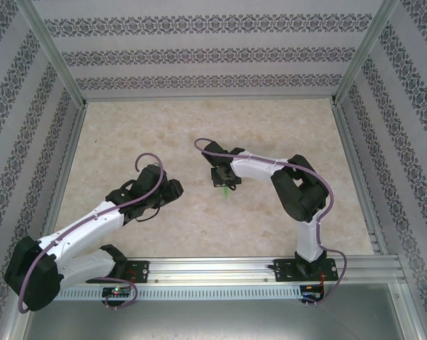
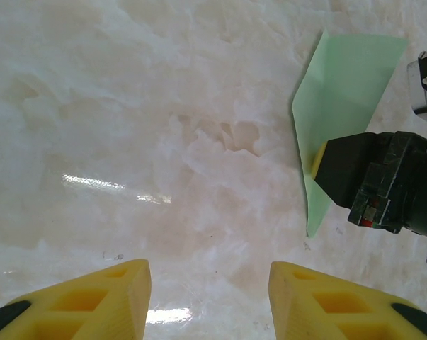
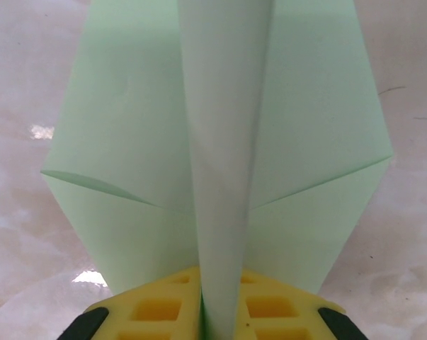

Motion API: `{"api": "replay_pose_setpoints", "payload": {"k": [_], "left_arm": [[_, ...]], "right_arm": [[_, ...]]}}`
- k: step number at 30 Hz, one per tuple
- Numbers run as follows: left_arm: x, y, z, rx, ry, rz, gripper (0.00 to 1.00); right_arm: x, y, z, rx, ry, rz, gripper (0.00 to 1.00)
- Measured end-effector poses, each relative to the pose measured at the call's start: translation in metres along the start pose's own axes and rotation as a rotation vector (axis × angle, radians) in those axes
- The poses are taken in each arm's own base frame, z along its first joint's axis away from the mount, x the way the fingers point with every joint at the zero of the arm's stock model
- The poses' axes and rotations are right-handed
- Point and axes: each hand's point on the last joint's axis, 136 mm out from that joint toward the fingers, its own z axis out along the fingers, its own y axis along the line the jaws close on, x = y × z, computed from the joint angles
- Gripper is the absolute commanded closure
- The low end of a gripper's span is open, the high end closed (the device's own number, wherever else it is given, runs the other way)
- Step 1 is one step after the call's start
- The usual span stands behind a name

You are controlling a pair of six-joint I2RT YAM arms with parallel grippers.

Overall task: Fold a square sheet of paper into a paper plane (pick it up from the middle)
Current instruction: Move the paper plane to the center of the table.

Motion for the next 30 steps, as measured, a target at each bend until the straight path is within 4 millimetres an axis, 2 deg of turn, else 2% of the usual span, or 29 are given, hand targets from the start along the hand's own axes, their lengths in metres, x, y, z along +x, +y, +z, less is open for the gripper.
{"api": "replay_pose_setpoints", "payload": {"k": [10, 18, 25, 30], "left_arm": [[0.005, 0.004, 0.007, -0.021, 0.028, 0.004, 0.51], [0.001, -0.002, 0.005, -0.016, 0.025, 0.015, 0.51], [0.0, -0.003, 0.004, -0.022, 0.024, 0.016, 0.5], [-0.001, -0.002, 0.004, -0.026, 0.017, 0.016, 0.5]], "right_arm": [[0.001, 0.0, 0.004, 0.01, 0.012, 0.008, 0.84], [-0.003, 0.005, 0.002, 0.018, -0.005, 0.016, 0.9], [0.019, 0.01, -0.022, 0.02, -0.007, -0.012, 0.9], [0.031, 0.012, -0.014, 0.025, 0.011, 0.002, 0.9]]}}
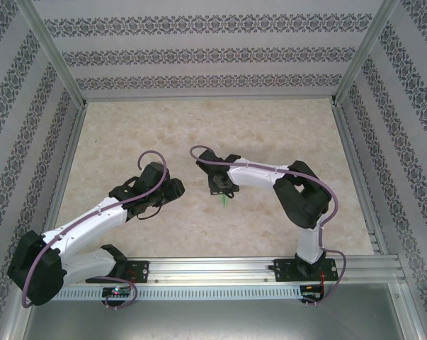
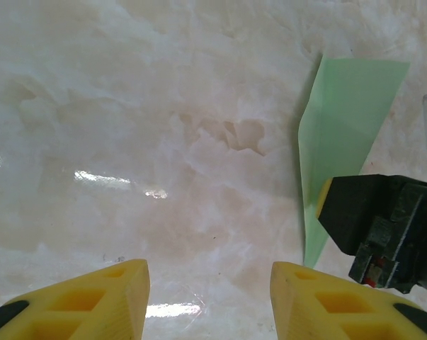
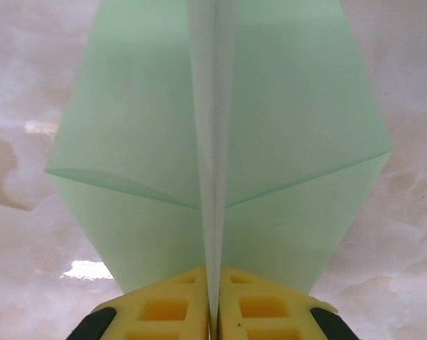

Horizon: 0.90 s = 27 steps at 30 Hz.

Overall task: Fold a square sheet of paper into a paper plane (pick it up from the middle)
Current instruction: Move the paper plane to the center of the table.

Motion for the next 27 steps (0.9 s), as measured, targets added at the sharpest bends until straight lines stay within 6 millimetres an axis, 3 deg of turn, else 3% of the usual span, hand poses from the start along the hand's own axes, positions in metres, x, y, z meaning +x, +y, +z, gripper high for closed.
{"api": "replay_pose_setpoints", "payload": {"k": [2, 9, 14, 19, 24, 27], "left_arm": [[0.0, 0.001, 0.0, -0.005, -0.003, 0.0, 0.5], [-0.001, 0.004, -0.003, -0.017, -0.011, 0.0, 0.5], [-0.004, 0.004, -0.008, -0.013, -0.027, 0.0, 0.49], [-0.005, 0.006, -0.009, -0.024, -0.036, 0.004, 0.49], [-0.007, 0.011, -0.011, -0.053, -0.05, 0.017, 0.48], [-0.014, 0.01, -0.017, -0.058, -0.081, 0.033, 0.46]], "right_arm": [[0.003, 0.0, 0.008, 0.01, 0.01, 0.007, 0.88], [0.001, 0.008, 0.005, 0.003, 0.001, 0.011, 0.74], [-0.002, 0.004, -0.014, 0.009, -0.016, 0.0, 0.53], [-0.034, 0.006, -0.074, -0.053, -0.149, 0.019, 0.48], [-0.061, -0.011, -0.152, -0.076, -0.373, 0.014, 0.1], [-0.074, -0.038, -0.214, -0.074, -0.587, 0.027, 0.02]]}}
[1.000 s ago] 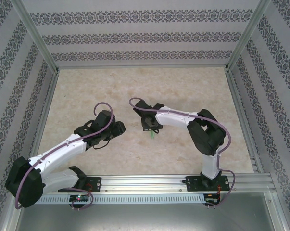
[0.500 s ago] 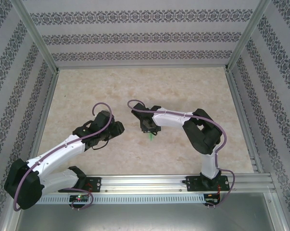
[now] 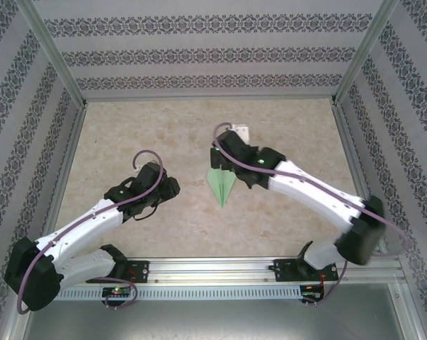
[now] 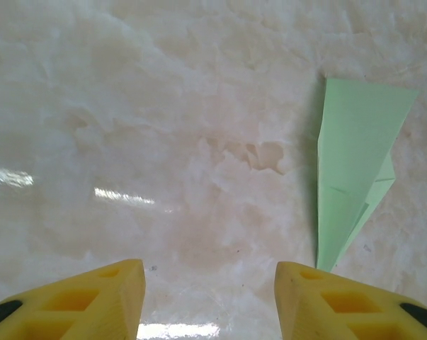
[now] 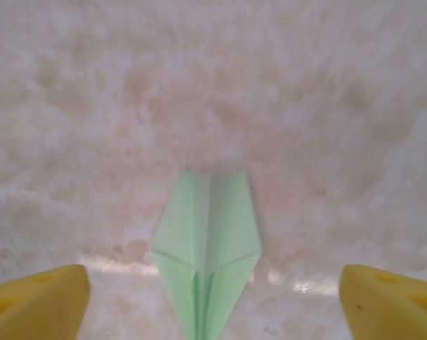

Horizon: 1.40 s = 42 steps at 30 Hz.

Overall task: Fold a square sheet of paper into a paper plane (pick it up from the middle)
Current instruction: Move the paper plane to the center of the table, then reset both arms

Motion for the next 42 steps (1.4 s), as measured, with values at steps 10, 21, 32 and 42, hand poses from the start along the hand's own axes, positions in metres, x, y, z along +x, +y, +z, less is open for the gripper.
{"api": "replay_pose_setpoints", "payload": {"k": [10, 21, 32, 42], "left_arm": [[-0.034, 0.012, -0.022, -0.071, -0.185, 0.077, 0.0], [-0.071, 0.041, -0.045, -0.267, -0.394, 0.215, 0.0], [-0.099, 0.051, -0.084, -0.352, -0.571, 0.271, 0.0], [-0.103, 0.07, -0.094, -0.422, -0.624, 0.306, 0.0]], "right_arm": [[0.003, -0.183, -0.02, 0.413, -0.298, 0.051, 0.02], [0.109, -0.262, 0.059, 0.506, -0.135, 0.043, 0.02], [0.077, -0.26, 0.109, 0.392, -0.206, 0.014, 0.02], [0.072, -0.276, 0.128, 0.298, -0.349, 0.045, 0.02]]}}
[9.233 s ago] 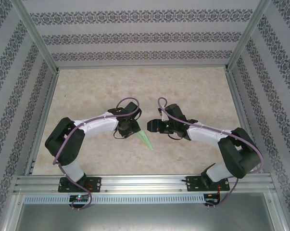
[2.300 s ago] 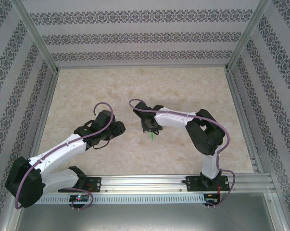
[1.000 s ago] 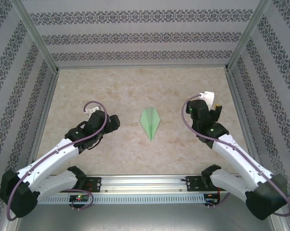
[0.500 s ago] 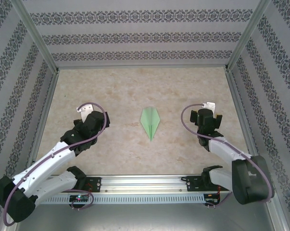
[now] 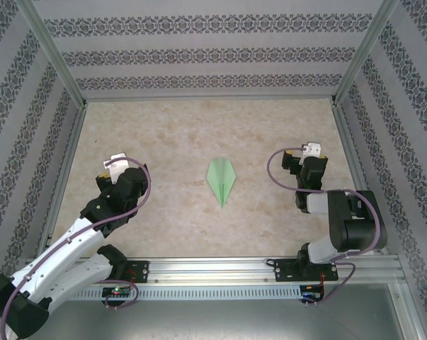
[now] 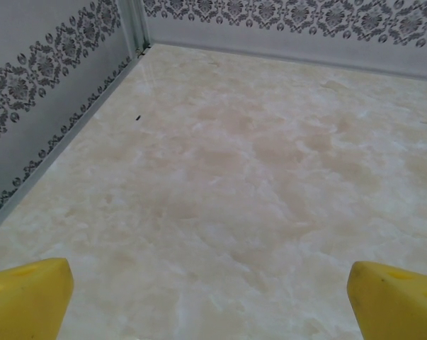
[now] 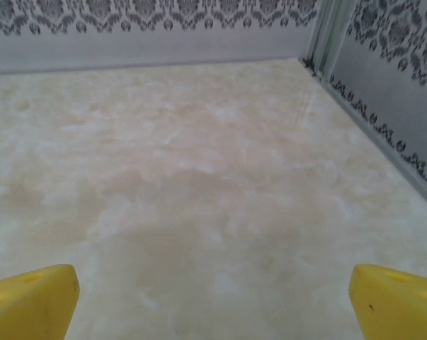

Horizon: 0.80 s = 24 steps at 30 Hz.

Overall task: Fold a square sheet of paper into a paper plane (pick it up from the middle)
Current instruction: Reset both arms

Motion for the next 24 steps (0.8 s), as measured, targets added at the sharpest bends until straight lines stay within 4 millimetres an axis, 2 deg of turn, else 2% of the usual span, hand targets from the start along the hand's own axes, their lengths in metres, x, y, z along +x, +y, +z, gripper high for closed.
{"api": "replay_pose_setpoints", "payload": {"k": [1, 4, 10, 15, 19, 24], "left_arm": [[0.001, 0.002, 0.002, -0.01, -0.003, 0.007, 0.0], [-0.001, 0.009, 0.009, -0.04, -0.021, 0.013, 0.0], [-0.017, 0.033, 0.029, -0.141, -0.058, 0.006, 0.0], [-0.011, 0.05, 0.057, -0.206, -0.056, 0.029, 0.0], [0.008, 0.042, 0.088, -0.188, -0.027, 0.101, 0.0], [0.035, 0.017, 0.119, -0.105, -0.015, 0.198, 0.0]], "right_arm": [[0.003, 0.001, 0.0, -0.008, 0.011, -0.002, 0.02], [-0.008, 0.004, 0.0, -0.024, -0.033, 0.005, 0.02], [-0.013, 0.005, 0.0, -0.025, -0.051, 0.008, 0.02], [-0.013, 0.005, 0.0, -0.025, -0.052, 0.008, 0.02], [-0.014, 0.005, 0.0, -0.025, -0.052, 0.008, 0.02], [-0.014, 0.005, 0.0, -0.025, -0.052, 0.008, 0.02]]}}
